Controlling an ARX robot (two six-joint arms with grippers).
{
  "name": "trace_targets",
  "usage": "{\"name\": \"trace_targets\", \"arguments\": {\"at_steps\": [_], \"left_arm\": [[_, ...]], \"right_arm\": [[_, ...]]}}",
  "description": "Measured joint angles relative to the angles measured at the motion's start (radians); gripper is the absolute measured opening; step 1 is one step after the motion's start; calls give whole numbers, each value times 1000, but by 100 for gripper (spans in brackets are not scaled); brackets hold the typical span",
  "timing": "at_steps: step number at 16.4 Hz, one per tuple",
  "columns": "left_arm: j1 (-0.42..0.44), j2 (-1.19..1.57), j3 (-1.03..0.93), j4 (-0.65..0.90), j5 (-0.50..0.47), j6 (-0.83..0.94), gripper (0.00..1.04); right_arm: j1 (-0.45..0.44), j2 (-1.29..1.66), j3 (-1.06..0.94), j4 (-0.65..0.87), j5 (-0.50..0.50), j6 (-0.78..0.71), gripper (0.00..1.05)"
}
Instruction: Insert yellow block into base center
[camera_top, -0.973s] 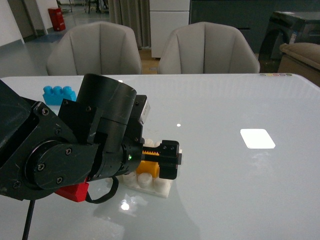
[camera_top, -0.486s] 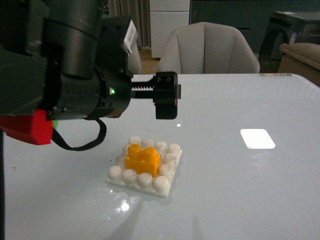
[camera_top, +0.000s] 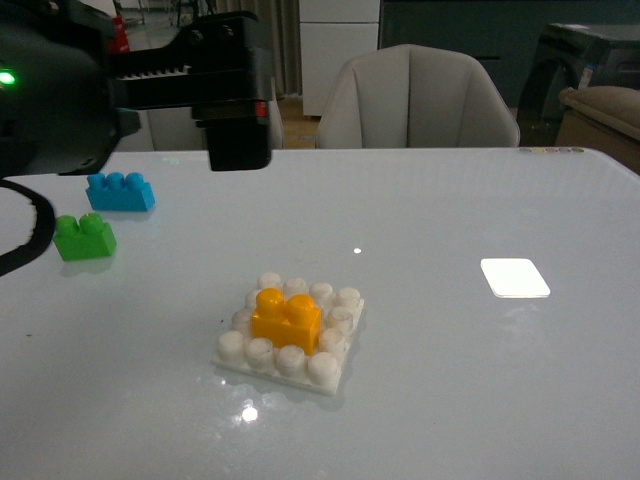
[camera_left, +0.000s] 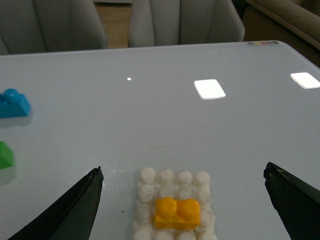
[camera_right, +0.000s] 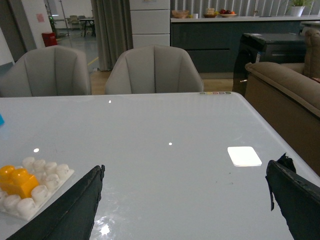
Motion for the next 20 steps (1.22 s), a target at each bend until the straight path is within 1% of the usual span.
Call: {"name": "trace_targets", "arguments": {"at_steps": [1,2,3,5,6,8,9,10,11,15,18,20], "left_arm": [[1,-25,-64,161,-82,35,93],[35,-93,-183,329,-173,92,79],[78,-167,-262,364,-171,114,70],[189,-411,-407,270,-88,138,42],[221,-492,-458,257,-47,141,29],[259,-566,-504,254,-7,142,9],[314,-678,-586,206,46,145,2],[410,-795,-635,140,153,145,2],[435,-855,-654,101,163,145,2],[428,-937,-673,43,167,145,2],[430,-940,-698,95,168,145,2],[430,-949,-702,66,168,145,2]], "right_arm": [[0,0,0,0,0,0,98],[0,0,0,0,0,0,98],[0,0,0,0,0,0,98],[0,0,0,0,0,0,98],[0,0,0,0,0,0,98],[0,0,0,0,0,0,98],[0,0,0,0,0,0,98],[0,0,0,0,0,0,98],[0,0,0,0,0,0,98],[0,0,0,0,0,0,98],[0,0,0,0,0,0,98],[0,0,0,0,0,0,98]]}}
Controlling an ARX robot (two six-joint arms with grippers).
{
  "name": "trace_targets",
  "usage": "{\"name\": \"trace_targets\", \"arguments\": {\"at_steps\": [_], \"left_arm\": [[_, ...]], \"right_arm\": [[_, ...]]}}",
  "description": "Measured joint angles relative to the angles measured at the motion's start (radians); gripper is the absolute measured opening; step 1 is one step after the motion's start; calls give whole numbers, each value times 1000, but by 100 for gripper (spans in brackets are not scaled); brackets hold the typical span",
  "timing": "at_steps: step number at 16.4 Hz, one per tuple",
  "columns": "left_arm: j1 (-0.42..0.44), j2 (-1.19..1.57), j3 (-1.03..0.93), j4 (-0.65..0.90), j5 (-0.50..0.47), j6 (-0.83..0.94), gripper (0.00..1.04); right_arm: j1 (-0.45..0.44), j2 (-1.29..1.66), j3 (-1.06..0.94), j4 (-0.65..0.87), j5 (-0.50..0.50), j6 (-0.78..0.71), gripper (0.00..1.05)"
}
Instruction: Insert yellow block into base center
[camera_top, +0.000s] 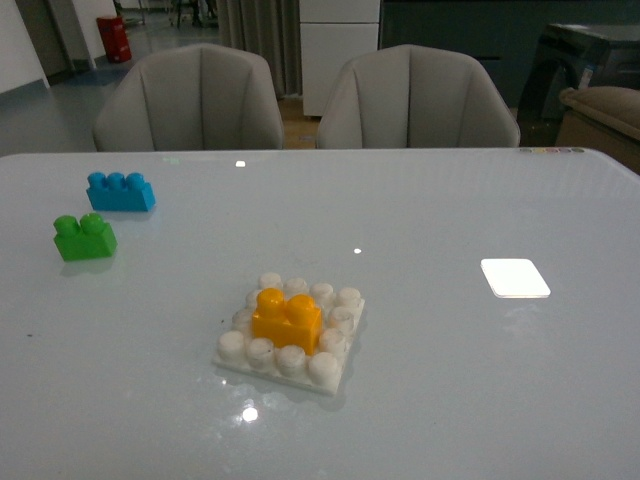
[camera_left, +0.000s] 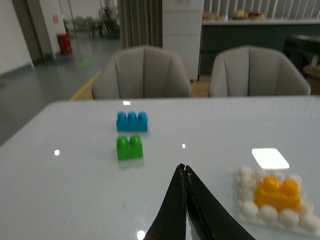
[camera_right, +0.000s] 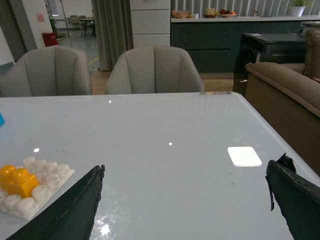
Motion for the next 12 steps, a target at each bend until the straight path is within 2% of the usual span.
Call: {"name": "trace_targets", "arguments": {"at_steps": [10,11,12], "left_arm": [[0,-229,0,-222,0,0,2],[1,-451,0,-453,0,0,2],[1,-451,0,-457,0,0,2]], "right_arm": [[0,0,0,0,0,0,98],[0,0,0,0,0,0,98],[0,0,0,0,0,0,98]]}}
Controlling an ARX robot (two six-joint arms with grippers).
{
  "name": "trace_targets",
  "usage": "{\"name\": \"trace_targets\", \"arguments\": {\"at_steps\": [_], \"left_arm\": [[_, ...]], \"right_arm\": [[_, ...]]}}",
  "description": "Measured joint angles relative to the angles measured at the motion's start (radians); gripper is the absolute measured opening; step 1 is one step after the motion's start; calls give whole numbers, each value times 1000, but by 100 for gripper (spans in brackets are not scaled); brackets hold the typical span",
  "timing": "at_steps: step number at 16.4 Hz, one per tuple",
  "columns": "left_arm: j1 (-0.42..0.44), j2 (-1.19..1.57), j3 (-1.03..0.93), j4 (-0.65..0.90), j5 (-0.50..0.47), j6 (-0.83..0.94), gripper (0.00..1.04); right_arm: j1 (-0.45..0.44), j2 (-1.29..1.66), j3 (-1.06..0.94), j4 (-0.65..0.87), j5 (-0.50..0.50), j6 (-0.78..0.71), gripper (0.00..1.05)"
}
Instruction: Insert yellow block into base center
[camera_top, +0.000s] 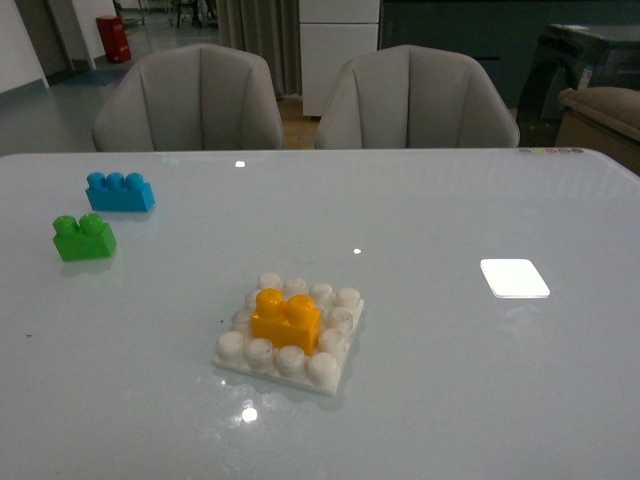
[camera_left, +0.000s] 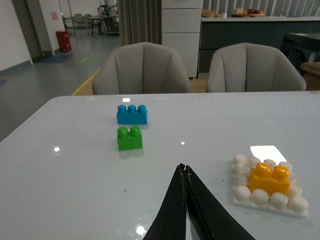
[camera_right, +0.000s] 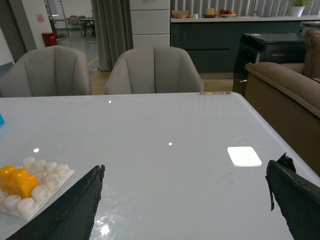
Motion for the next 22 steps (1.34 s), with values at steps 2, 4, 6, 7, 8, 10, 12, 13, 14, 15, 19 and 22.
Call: {"name": "trace_targets", "arguments": {"at_steps": [2,4,6,7,8,10,12,13,14,15,19,22], "left_arm": [[0,0,0,0,0,0,2],[0,0,0,1,0,0,2],[0,0,0,1,0,0,2],[0,0,0,1,0,0,2],[0,0,0,1,0,0,8],[0,0,0,1,0,0,33],[0,0,0,1,0,0,51],[0,0,0,1,0,0,61],[0,0,0,1,0,0,70],[0,0,0,1,0,0,88],[0,0,0,1,0,1,98],[0,0,0,1,0,1,98]], "right_arm": [[0,0,0,0,0,0,98],[0,0,0,0,0,0,98],[0,0,0,0,0,0,98],[0,0,0,0,0,0,98],[0,0,0,0,0,0,98],[0,0,0,0,0,0,98],[0,0,0,0,0,0,98],[0,0,0,0,0,0,98],[0,0,0,0,0,0,98],[0,0,0,0,0,0,98],[0,0,0,0,0,0,98],[0,0,0,0,0,0,98]]}}
